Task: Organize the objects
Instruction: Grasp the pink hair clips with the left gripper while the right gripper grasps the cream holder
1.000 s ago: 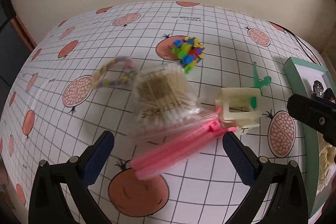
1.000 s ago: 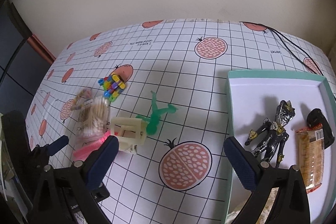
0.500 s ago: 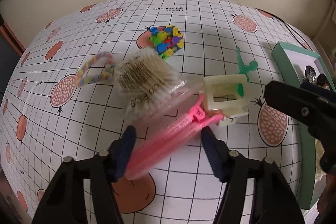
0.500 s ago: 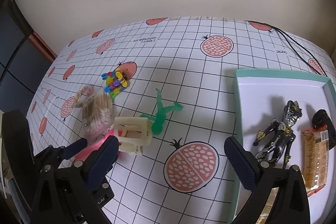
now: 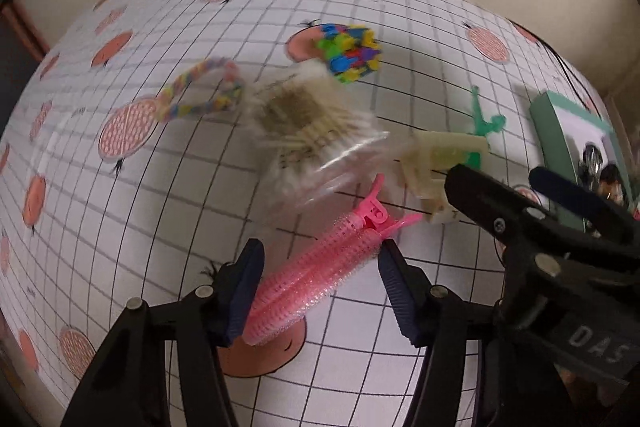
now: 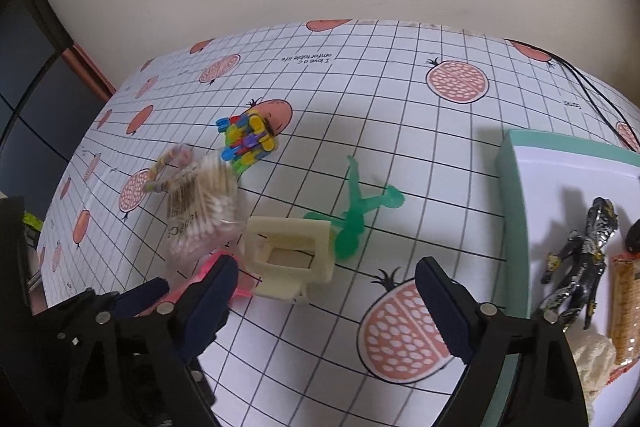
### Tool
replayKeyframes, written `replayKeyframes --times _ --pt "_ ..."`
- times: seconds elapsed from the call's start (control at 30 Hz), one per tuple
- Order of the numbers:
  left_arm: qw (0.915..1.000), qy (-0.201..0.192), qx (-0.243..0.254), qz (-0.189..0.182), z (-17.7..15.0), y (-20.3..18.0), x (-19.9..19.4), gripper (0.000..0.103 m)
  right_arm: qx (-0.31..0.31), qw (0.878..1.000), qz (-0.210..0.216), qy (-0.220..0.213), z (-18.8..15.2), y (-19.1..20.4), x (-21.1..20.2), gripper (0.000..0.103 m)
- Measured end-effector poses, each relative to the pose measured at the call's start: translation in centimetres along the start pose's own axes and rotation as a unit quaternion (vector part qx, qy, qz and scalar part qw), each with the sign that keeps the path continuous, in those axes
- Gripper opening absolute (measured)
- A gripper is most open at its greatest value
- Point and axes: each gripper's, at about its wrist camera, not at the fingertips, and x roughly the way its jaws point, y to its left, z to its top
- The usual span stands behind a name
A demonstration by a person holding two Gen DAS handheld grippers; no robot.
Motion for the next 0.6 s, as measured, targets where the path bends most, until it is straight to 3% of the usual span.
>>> replayKeyframes --times 0.3,0.5,0.6 --pt "0.9967 0.012 -0.080 -0.008 0.0 3.1 0.0 0.061 0.004 1.000 0.009 0.006 0.1 1.0 1.2 0.082" --pt "0.9969 0.013 -0.077 -0.004 0.0 3.4 -0.1 0.061 0.003 1.000 -0.001 0.004 0.2 1.3 1.7 0.079" --pt "0.9970 0.013 -0.076 0.000 -0.1 3.3 -0.1 0.061 0.007 1.000 -0.008 -0.001 0.2 1.1 1.8 0.072"
